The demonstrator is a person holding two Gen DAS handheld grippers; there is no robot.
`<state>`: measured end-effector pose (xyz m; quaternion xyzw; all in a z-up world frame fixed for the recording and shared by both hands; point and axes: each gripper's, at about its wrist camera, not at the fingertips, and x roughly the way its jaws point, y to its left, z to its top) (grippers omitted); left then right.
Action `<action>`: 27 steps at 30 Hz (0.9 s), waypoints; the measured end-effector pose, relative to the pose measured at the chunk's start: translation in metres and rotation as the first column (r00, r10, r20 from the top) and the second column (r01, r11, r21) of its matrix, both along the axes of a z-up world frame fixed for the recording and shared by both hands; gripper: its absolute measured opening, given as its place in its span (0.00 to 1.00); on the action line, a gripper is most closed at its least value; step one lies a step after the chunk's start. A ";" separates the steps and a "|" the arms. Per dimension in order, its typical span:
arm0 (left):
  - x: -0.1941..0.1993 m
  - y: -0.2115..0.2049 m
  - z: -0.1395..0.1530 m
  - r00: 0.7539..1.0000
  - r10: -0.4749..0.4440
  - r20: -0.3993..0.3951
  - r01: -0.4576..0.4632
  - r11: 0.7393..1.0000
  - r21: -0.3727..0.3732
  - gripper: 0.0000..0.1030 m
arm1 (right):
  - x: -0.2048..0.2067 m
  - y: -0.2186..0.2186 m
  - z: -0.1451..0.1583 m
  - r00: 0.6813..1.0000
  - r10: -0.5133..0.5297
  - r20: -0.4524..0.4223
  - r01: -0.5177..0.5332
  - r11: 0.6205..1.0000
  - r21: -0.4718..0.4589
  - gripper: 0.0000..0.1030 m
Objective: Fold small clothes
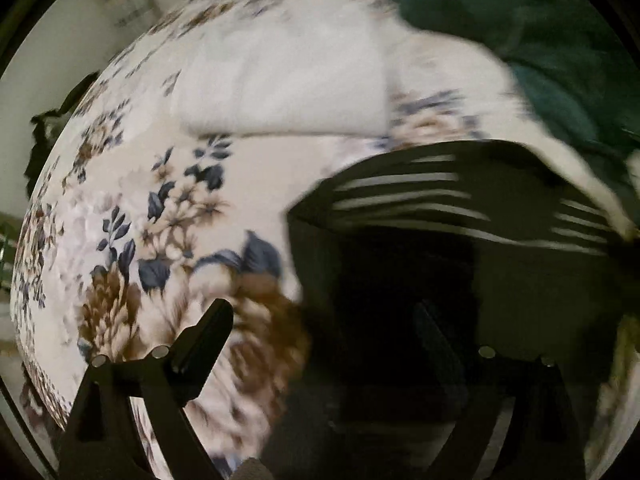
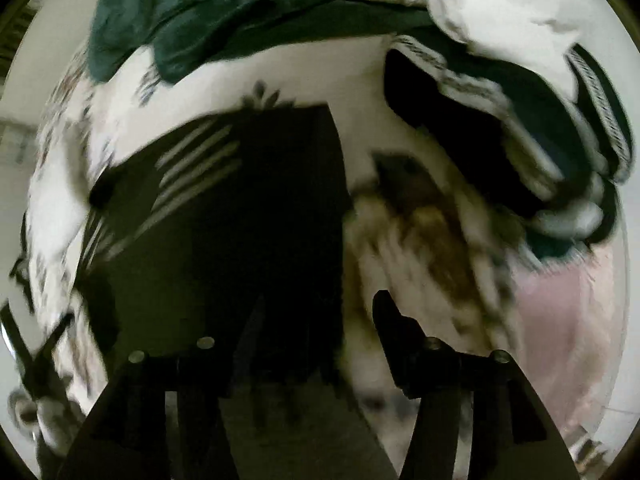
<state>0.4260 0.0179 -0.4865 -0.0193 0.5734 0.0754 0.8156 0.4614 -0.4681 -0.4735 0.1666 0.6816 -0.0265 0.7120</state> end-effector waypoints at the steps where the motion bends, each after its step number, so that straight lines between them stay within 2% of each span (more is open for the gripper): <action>1: -0.012 -0.015 0.013 0.999 -0.029 0.012 0.029 1.000 -0.005 0.90 | -0.014 -0.003 0.011 1.000 0.014 -0.009 -0.013 1.000 0.016 0.57; 4: -0.058 -0.076 0.039 0.992 -0.122 -0.009 0.121 0.990 -0.070 0.90 | -0.057 -0.028 0.037 0.998 0.038 -0.057 -0.035 0.998 0.049 0.57; 6: -0.086 -0.119 0.037 0.982 -0.177 -0.059 0.170 0.979 -0.115 0.90 | -0.078 -0.050 0.046 0.996 0.046 -0.074 -0.043 0.998 0.042 0.57; 9: -0.146 -0.206 0.004 0.944 -0.268 -0.191 0.225 0.949 -0.220 0.90 | -0.098 -0.087 0.050 0.994 0.062 -0.094 -0.059 0.997 0.040 0.57; 11: -0.186 -0.262 -0.026 0.901 -0.325 -0.288 0.235 0.923 -0.304 0.90 | -0.101 -0.113 0.045 0.991 0.071 -0.110 -0.067 0.997 0.044 0.57; 12: -0.204 -0.289 -0.039 0.883 -0.348 -0.314 0.245 0.914 -0.323 0.90 | -0.098 -0.122 0.040 0.990 0.076 -0.115 -0.070 0.996 0.050 0.57; 15: -0.238 -0.348 -0.070 0.852 -0.392 -0.348 0.290 0.906 -0.310 0.90 | -0.073 -0.133 0.022 0.989 0.122 -0.089 -0.115 0.990 0.078 0.57; 18: -0.253 -0.380 -0.105 0.836 -0.392 -0.384 0.318 0.916 -0.243 0.89 | -0.028 -0.120 0.000 0.982 0.182 -0.041 -0.176 0.977 0.123 0.57; 19: -0.254 -0.384 -0.111 0.839 -0.385 -0.385 0.326 0.921 -0.212 0.86 | -0.009 -0.112 -0.008 0.978 0.208 -0.018 -0.203 0.970 0.137 0.57; 21: -0.253 -0.387 -0.116 0.856 -0.379 -0.352 0.338 0.925 -0.175 0.75 | 0.024 -0.099 -0.020 0.973 0.230 0.010 -0.229 0.960 0.163 0.57; 23: -0.250 -0.385 -0.115 0.867 -0.379 -0.323 0.350 0.925 -0.146 0.48 | 0.062 -0.085 -0.036 0.967 0.251 0.041 -0.254 0.954 0.161 0.57; 24: -0.249 -0.382 -0.112 0.874 -0.376 -0.307 0.347 0.926 -0.148 0.39 | 0.083 -0.080 -0.047 0.969 0.242 0.042 -0.246 0.956 0.158 0.57; 25: -0.248 -0.379 -0.108 0.881 -0.375 -0.287 0.344 0.926 -0.153 0.22 | 0.098 -0.077 -0.056 0.973 0.226 0.040 -0.230 0.959 0.163 0.57; 26: -0.247 -0.375 -0.104 0.889 -0.372 -0.268 0.340 0.927 -0.158 0.10 | 0.110 -0.075 -0.064 0.977 0.208 0.037 -0.211 0.963 0.165 0.57; 27: -0.248 -0.372 -0.101 0.893 -0.370 -0.257 0.336 0.927 -0.166 0.09 | 0.125 -0.072 -0.074 0.981 0.191 0.038 -0.195 0.964 0.181 0.57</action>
